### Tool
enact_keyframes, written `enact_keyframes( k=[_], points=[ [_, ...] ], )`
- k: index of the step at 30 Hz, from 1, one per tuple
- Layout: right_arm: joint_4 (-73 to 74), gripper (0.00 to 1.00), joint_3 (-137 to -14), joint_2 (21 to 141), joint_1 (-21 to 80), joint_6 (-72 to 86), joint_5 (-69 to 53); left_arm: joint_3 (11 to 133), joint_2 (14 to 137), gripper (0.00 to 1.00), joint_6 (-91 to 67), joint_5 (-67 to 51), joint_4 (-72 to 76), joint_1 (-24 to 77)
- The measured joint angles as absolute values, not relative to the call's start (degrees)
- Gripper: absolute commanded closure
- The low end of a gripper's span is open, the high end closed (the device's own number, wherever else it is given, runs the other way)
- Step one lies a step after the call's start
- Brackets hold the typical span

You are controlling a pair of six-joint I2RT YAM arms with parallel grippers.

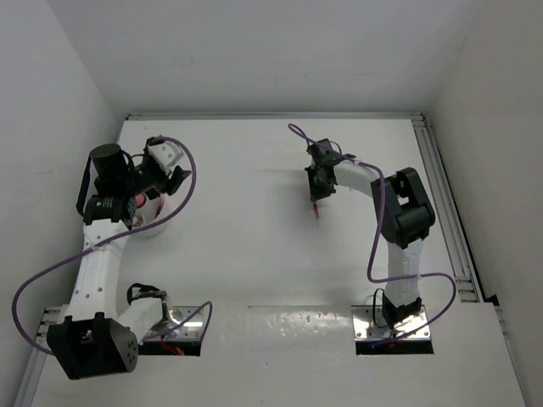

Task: Sort the stationery into containers
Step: Pick up the pen from the center of the board.

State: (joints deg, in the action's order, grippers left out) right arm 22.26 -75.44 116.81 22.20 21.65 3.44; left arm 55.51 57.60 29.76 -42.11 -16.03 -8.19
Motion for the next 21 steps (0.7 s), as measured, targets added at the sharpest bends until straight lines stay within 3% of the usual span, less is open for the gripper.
enact_keyframes(
  k=[4,8,15,21],
  points=[
    [21.3,1.00,-74.5,116.6,21.4,22.6,-4.8,55.5,56.9,0.36,42.4,-48.9,-23.9,-6.6],
    [22.0,1.00,-72.8,116.4,20.7,24.2,-17.8,55.5,56.7,0.36,55.5,-52.0,-32.5,1.4],
    [18.7,1.00,-68.3,114.5,21.5,36.9,-38.1,55.3,57.4,0.36,70.1,-47.7,-38.8,21.7],
    [12.9,1.00,-62.7,112.7,22.5,50.1,-45.1,54.2,61.3,0.35,74.8,-42.7,-38.5,32.7]
  ],
)
